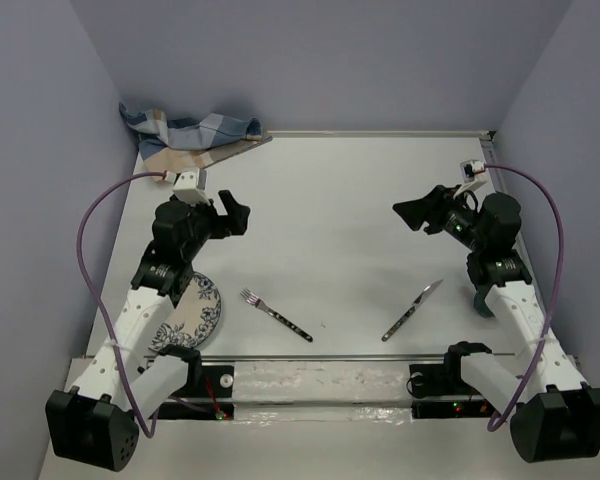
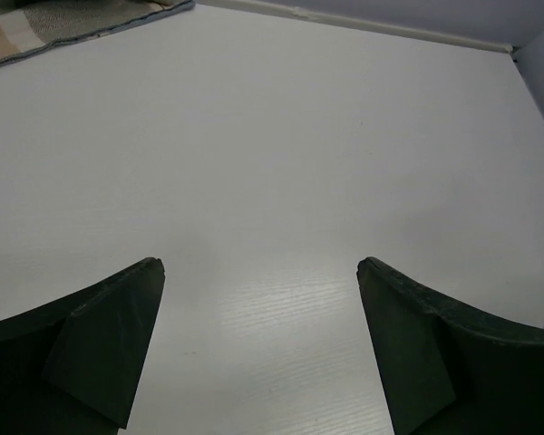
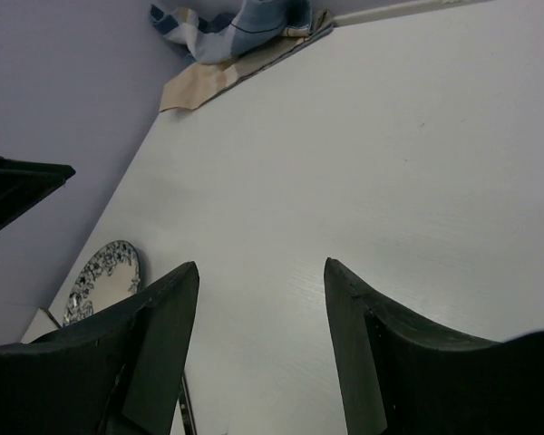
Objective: Set the dinner table for one person
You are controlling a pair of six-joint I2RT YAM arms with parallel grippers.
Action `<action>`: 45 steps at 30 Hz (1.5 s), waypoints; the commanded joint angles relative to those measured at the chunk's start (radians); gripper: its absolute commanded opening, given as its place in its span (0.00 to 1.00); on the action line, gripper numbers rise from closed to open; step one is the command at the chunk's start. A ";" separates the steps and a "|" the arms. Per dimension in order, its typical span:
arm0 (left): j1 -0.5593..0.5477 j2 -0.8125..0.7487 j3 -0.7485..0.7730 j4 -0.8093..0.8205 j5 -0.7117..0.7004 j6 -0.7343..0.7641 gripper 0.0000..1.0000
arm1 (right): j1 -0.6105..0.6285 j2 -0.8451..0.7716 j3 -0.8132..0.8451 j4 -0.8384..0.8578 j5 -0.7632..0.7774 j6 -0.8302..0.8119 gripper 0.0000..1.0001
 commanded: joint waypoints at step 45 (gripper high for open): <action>0.481 1.195 0.861 0.043 -0.304 -0.160 0.81 | 0.089 0.033 0.030 -0.022 -0.032 -0.083 0.63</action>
